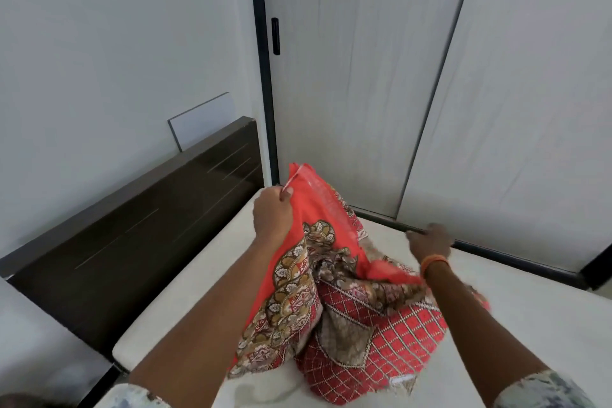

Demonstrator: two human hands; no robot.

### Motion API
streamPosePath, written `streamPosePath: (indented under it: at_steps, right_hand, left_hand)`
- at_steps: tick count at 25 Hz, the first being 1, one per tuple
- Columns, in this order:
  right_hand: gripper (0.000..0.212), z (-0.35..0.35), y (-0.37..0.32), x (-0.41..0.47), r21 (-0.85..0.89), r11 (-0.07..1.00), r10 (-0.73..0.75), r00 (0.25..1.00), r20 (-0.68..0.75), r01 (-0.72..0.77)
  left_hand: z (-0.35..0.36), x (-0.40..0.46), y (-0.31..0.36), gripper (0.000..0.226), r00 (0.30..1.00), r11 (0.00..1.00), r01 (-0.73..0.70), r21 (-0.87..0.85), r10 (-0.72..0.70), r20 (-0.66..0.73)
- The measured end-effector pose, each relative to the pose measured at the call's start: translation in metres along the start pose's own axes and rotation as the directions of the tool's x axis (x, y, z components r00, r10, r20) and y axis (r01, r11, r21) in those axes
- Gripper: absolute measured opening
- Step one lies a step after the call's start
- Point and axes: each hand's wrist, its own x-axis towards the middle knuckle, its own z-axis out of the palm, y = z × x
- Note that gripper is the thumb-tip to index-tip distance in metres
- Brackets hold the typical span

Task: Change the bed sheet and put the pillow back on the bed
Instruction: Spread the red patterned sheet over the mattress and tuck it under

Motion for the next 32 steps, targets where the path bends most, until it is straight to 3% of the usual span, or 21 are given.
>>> streamPosePath:
  at_steps: [3,5,8,11,15,18,20,22,24,27,28,29,30,32]
  right_hand:
    - [0.021,0.012,-0.026,-0.054,0.229,0.969,-0.164,0.938,0.306,0.095]
    - [0.021,0.016,-0.047,-0.083,0.334,0.933,-0.276,0.864,0.420,0.136]
    - [0.039,0.019,-0.078,-0.117,0.499,0.863,-0.377,0.761,0.528,0.082]
    - [0.042,0.022,-0.097,-0.139,0.520,0.838,-0.457,0.733,0.504,0.165]
    - [0.052,0.023,-0.102,-0.143,0.576,0.812,-0.380,0.834,0.400,0.094]
    - [0.032,0.032,-0.101,-0.136,0.579,0.815,-0.257,0.879,0.402,-0.026]
    - [0.024,0.039,-0.097,-0.132,0.581,0.814,-0.249,0.899,0.360,-0.007]
    - [0.024,0.040,-0.091,-0.133,0.596,0.801,-0.306,0.893,0.331,0.054]
    - [0.026,0.040,-0.087,-0.136,0.573,0.796,-0.427,0.851,0.307,0.193]
    - [0.029,0.043,-0.086,-0.138,0.389,0.803,-0.567,0.779,0.268,0.451]
    - [0.028,0.042,-0.087,-0.134,0.345,0.806,-0.570,0.787,0.235,0.481]
    - [0.026,0.038,-0.087,-0.125,0.352,0.831,-0.514,0.837,0.188,0.431]
    - [0.025,0.033,-0.084,-0.110,0.440,0.851,-0.383,0.912,0.146,0.287]
    - [0.019,0.008,-0.066,-0.078,0.639,0.769,-0.074,0.992,0.102,-0.009]
  left_hand:
    - [0.006,-0.008,0.011,0.041,0.993,0.996,-0.087,0.004,0.086,0.076]
    - [0.006,-0.012,0.018,0.046,0.980,0.990,-0.140,-0.005,0.139,0.139]
    - [0.007,-0.018,0.025,0.047,0.946,0.977,-0.211,-0.026,0.211,0.246]
    - [0.006,-0.023,0.027,0.037,0.908,0.966,-0.249,-0.063,0.256,0.330]
    - [0.002,-0.031,0.022,0.028,0.845,0.948,-0.301,-0.107,0.317,0.432]
    - [0.005,-0.038,0.013,0.023,0.837,0.943,-0.316,-0.099,0.327,0.439]
    - [0.008,-0.044,0.011,0.018,0.852,0.955,-0.245,-0.169,0.296,0.433]
    - [0.008,-0.046,0.012,0.021,0.885,0.924,0.048,-0.380,0.137,0.446]
    - [0.009,-0.044,0.012,0.040,0.895,0.851,0.276,-0.446,-0.058,0.443]
    - [0.017,-0.027,0.004,0.034,0.953,0.945,0.171,-0.278,-0.087,0.289]
    - [0.016,-0.021,0.001,0.032,0.971,0.963,0.133,-0.235,-0.078,0.228]
    - [0.014,-0.013,-0.001,0.032,0.981,0.968,0.137,-0.209,-0.103,0.167]
    - [0.009,-0.003,-0.005,0.034,0.983,0.963,0.173,-0.208,-0.155,0.101]
    - [-0.004,0.015,-0.014,0.037,0.959,0.932,0.265,-0.249,-0.281,-0.032]
